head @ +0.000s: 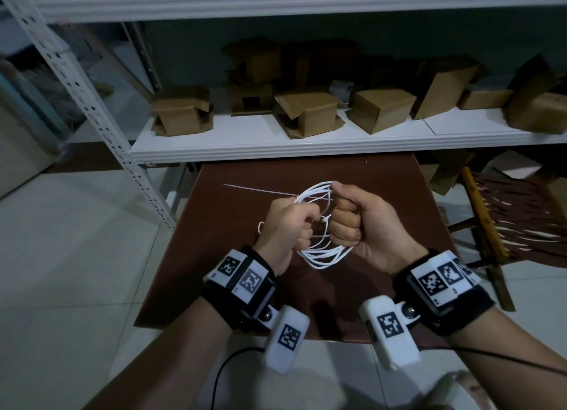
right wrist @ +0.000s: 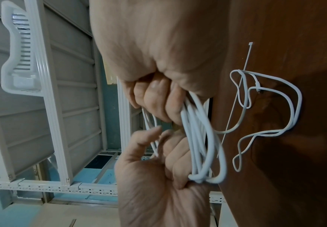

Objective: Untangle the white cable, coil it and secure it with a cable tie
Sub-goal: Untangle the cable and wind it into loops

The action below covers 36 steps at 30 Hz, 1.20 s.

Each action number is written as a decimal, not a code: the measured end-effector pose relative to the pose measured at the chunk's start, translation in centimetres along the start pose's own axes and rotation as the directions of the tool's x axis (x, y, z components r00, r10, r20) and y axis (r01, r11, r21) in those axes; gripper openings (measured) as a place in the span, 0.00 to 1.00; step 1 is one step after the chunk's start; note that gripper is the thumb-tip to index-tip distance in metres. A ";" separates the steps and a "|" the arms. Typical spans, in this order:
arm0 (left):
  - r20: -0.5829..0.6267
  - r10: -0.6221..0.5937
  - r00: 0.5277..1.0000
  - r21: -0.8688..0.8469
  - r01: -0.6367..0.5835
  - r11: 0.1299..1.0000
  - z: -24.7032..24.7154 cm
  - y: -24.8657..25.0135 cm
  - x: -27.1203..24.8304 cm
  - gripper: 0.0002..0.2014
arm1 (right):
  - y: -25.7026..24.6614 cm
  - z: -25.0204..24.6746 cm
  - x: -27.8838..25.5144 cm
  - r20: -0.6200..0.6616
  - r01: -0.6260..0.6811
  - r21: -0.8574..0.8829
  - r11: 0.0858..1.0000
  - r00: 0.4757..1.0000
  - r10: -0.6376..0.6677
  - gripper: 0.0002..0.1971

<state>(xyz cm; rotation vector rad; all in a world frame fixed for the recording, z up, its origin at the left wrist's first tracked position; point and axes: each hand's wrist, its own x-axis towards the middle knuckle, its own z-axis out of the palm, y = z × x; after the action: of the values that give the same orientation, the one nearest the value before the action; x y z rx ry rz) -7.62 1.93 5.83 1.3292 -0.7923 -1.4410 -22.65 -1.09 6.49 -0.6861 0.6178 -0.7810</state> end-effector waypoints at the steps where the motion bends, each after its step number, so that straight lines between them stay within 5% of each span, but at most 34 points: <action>1: -0.024 -0.001 1.000 0.045 0.002 0.999 0.1 -0.1 0.0 0.20 | 0.1 0.0 0.0 0.004 -0.003 -0.002 1.000 1.000 0.003 0.25; 6: -0.020 0.007 1.000 0.089 -0.005 0.996 0.2 -0.2 0.1 0.05 | 0.1 -0.3 0.0 0.025 -0.016 -0.009 1.000 1.000 0.016 0.25; 13: 0.140 -0.087 0.986 0.101 0.073 0.992 -0.3 0.2 0.0 0.07 | -0.1 -0.3 -0.1 0.064 -0.053 0.015 0.999 0.997 0.051 0.26; 16: 0.130 -0.094 0.987 0.102 0.081 0.991 -0.3 0.3 0.0 0.03 | -0.1 -0.3 -0.1 0.060 -0.053 0.014 0.999 0.997 0.052 0.25; 20: 0.060 -0.098 0.993 0.116 0.090 0.989 -0.1 0.0 0.3 0.14 | -0.1 -0.1 -0.2 0.007 -0.021 -0.007 1.000 1.000 0.021 0.25; 27: -0.008 -0.030 1.000 0.185 0.031 0.982 0.0 -0.4 0.6 0.15 | 0.2 -0.5 0.1 -0.060 0.025 -0.067 0.997 0.998 -0.029 0.25; 33: -0.060 0.059 0.996 0.434 -0.028 0.901 0.0 -1.2 0.6 0.13 | 0.4 -0.5 0.1 -0.138 0.087 -0.140 0.986 0.985 -0.107 0.26; 36: -0.121 0.054 0.991 0.690 0.045 0.722 -0.3 -1.2 0.9 0.20 | 0.6 -0.3 0.1 -0.157 0.107 -0.163 0.981 0.979 -0.133 0.26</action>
<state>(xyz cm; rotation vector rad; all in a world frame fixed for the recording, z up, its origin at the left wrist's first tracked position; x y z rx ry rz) -7.54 1.46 4.35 1.9594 -1.3232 -1.0501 -22.57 -1.00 5.85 -0.8101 0.8007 -0.9168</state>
